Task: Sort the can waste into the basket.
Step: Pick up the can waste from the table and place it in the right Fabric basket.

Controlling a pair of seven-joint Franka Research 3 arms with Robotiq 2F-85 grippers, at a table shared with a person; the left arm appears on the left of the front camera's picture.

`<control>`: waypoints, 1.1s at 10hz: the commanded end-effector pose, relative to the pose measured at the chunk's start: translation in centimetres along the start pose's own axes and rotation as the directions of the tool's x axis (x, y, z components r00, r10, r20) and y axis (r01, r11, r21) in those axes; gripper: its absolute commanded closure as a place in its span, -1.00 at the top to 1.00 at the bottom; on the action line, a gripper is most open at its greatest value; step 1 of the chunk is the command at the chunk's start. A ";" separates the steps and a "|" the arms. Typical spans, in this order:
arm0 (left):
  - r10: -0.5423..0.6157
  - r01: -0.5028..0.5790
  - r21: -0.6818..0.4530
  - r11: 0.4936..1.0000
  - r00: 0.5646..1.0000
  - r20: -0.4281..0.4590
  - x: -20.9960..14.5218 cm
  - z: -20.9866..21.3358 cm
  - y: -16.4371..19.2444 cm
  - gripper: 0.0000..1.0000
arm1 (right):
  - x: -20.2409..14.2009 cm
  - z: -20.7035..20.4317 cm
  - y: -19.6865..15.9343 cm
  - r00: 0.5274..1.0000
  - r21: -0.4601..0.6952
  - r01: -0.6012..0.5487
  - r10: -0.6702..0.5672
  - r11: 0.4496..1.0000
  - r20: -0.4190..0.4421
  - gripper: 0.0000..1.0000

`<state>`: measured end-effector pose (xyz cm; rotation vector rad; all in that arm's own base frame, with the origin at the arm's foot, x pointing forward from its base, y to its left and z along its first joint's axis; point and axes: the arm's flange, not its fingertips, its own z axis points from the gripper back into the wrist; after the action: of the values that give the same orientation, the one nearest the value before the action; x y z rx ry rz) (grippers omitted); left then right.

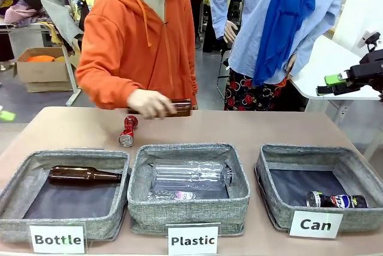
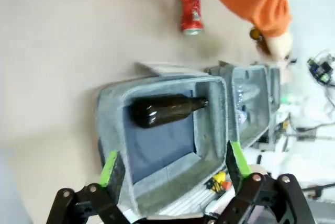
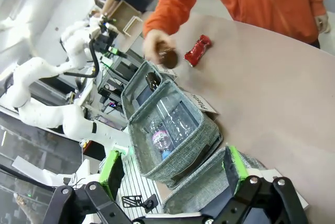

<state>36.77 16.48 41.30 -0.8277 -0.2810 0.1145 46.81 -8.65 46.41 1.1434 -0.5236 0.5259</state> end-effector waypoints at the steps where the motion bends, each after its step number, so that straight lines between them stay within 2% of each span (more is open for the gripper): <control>1: 0.053 -0.047 -0.101 0.994 0.997 0.053 -2.8 2.7 2.9 1.00 | -0.2 -0.1 0.3 1.000 -0.015 -0.003 0.003 1.000 0.000 1.00; 2: 0.056 -0.047 -0.146 0.988 0.996 0.064 -4.8 4.2 4.6 1.00 | -0.2 -0.1 0.3 1.000 -0.015 -0.003 0.003 1.000 0.000 1.00; 4: 0.135 -0.113 -0.195 0.974 0.986 0.103 -7.8 6.3 7.6 1.00 | -0.2 -0.1 0.3 1.000 -0.015 -0.003 0.003 1.000 0.000 1.00; 7: 0.257 -0.211 -0.272 0.939 0.955 0.146 -11.5 11.8 12.7 1.00 | -0.2 -0.1 0.3 1.000 -0.015 -0.003 0.003 1.000 0.000 1.00; 9: 0.268 -0.200 -0.333 0.922 0.947 0.175 -13.6 14.2 15.0 1.00 | -0.2 -0.1 0.3 1.000 -0.015 -0.003 0.003 1.000 0.000 1.00; 11: 0.261 -0.189 -0.345 0.919 0.949 0.174 -13.8 13.8 15.5 1.00 | -0.2 -0.1 0.3 1.000 -0.015 -0.003 0.003 1.000 0.000 1.00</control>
<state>18.81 33.63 36.44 -1.1577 -0.4017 0.4235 46.81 -8.66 46.41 1.1433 -0.5237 0.5256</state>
